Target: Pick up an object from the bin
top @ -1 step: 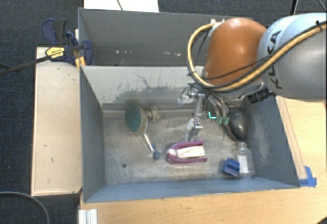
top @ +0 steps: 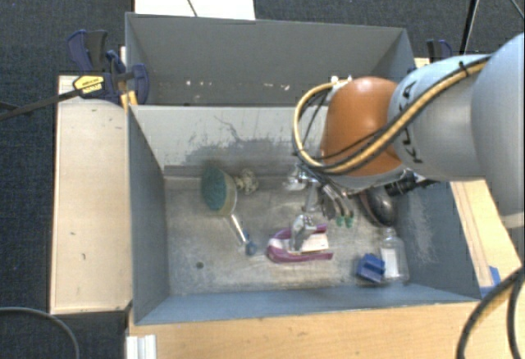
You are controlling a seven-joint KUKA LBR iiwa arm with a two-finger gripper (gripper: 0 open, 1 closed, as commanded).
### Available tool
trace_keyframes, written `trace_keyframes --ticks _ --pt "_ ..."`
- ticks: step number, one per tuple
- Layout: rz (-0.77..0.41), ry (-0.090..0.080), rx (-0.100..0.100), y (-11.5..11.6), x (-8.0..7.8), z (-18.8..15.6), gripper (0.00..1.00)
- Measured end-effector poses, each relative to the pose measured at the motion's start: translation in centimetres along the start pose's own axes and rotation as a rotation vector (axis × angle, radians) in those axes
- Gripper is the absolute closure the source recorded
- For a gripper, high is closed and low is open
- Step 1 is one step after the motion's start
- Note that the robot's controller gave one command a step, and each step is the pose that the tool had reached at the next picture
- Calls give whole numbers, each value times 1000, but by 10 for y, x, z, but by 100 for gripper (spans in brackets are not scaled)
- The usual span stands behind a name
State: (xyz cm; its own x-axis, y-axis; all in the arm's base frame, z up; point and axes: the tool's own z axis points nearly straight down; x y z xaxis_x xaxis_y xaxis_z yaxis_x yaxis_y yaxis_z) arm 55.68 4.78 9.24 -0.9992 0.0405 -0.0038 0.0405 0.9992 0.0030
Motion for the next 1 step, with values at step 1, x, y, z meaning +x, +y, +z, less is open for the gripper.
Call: trace_keyframes --ticks 1 --pt "-118 0 -1 -37 28 6 0"
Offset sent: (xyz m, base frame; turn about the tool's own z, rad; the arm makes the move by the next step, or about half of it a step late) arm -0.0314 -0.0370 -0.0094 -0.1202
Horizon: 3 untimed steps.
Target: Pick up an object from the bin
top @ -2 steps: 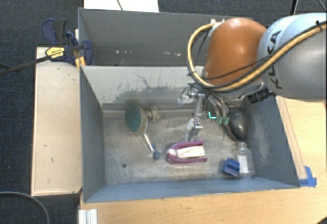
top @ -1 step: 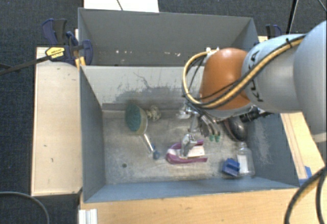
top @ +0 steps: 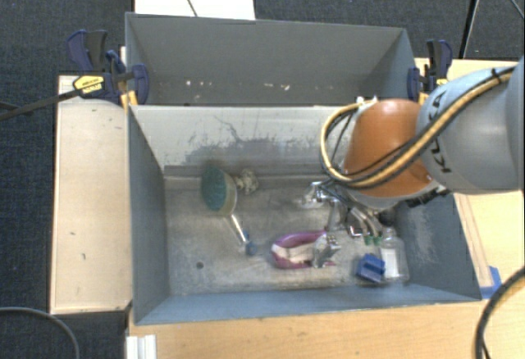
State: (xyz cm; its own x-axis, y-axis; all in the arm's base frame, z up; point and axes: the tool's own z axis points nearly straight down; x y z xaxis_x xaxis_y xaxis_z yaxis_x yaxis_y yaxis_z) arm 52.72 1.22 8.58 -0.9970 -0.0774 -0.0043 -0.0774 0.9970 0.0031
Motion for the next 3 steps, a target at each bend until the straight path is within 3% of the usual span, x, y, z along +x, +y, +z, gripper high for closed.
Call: trace_keyframes --ticks 1,2,3 --pt "296 -10 -5 -14 25 9 0" --pt "524 -7 8 18 22 9 0" --pt "523 -1 2 22 22 8 100"
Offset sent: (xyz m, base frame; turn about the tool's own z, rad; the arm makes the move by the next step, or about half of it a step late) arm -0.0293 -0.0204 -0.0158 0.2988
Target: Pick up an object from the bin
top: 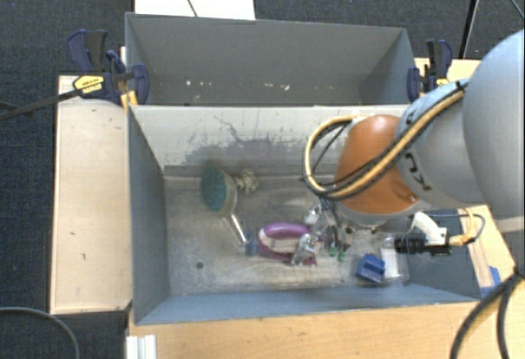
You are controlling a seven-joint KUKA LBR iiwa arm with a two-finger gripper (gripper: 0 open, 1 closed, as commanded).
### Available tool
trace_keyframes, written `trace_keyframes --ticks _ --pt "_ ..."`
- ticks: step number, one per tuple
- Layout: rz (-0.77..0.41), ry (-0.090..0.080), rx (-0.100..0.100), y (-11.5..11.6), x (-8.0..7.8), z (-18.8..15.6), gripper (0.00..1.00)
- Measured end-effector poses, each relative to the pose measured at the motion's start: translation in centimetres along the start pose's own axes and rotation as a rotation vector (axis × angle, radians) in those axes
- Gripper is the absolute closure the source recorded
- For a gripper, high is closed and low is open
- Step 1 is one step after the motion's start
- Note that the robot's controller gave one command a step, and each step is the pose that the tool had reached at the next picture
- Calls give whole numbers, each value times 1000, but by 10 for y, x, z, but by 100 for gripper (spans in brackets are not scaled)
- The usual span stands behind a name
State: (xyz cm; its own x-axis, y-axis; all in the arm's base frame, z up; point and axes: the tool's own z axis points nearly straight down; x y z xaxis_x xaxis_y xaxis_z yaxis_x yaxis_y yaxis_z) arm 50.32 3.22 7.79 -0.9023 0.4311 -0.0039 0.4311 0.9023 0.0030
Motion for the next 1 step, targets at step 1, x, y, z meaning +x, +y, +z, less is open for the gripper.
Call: trace_keyframes --ticks 1 --pt "-19 -3 -2 21 14 -165 100"
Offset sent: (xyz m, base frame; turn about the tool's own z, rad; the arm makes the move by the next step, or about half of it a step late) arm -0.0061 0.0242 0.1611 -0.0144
